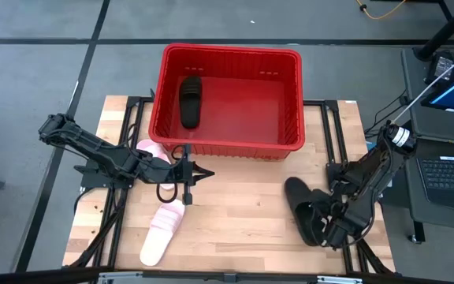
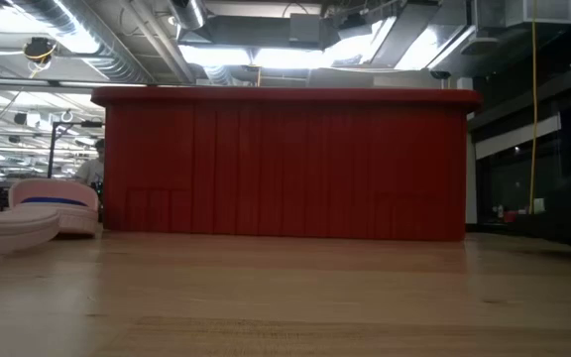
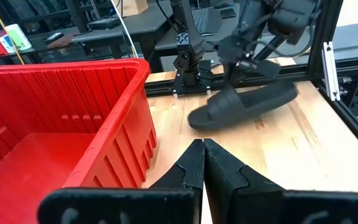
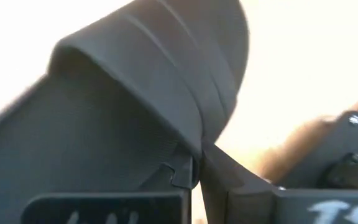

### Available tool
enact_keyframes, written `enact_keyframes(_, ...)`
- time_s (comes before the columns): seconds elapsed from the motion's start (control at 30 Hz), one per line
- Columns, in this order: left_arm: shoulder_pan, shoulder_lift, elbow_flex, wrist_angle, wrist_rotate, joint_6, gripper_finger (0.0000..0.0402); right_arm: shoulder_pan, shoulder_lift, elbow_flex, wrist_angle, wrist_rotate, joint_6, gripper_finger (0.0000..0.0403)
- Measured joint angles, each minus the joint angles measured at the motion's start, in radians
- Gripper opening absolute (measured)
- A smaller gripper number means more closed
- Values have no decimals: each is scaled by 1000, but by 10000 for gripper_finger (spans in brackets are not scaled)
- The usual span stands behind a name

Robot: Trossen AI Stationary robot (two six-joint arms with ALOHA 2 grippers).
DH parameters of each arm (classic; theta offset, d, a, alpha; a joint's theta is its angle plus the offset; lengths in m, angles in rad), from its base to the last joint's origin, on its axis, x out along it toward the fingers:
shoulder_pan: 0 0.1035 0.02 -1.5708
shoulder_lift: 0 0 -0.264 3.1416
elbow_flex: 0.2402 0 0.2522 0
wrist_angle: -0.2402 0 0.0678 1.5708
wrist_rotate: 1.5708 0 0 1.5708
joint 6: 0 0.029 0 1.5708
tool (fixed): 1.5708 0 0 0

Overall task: Pick and place slides into bin
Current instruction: Put the black slide into the red bin

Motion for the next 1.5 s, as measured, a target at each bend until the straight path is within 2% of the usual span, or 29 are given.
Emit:
enact_keyframes(0.3, 0, 0, 0, -4, 0, -10, 1, 0, 0, 107, -3, 123, 0, 16)
enact_keyframes(0.5, 0, 0, -1, 169, 104, -27, 1, -34, 0, 157, -10, 232, -5, 16)
enact_keyframes(0.6, 0, -1, -1, 205, 114, -18, 2, -74, 0, 174, -14, 274, -24, 16)
enact_keyframes(0.73, 0, 2, -1, 229, 112, -14, 1, -126, 0, 219, -5, 359, -144, 16)
enact_keyframes(0.83, -2, 11, -1, 311, 138, -37, 2, -154, 0, 276, 2, 431, -262, 16)
enact_keyframes(0.93, -14, 20, -1, 406, 192, 7, 1, -181, 0, 351, 3, 483, -398, 16)
enact_keyframes(1.03, -32, 29, -1, 467, 202, 50, 2, -207, 0, 426, 3, 556, -531, 16)
enact_keyframes(1.23, -74, 71, 0, 592, 97, 149, 1, -282, 0, 529, 5, 758, -705, 16)
enact_keyframes(1.33, -92, 102, 3, 654, 36, 228, 1, -334, 0, 552, 4, 812, -760, 16)
enact_keyframes(1.5, -98, 179, 109, 586, -110, 284, 2, -441, 0, 567, 70, 856, -853, 16)
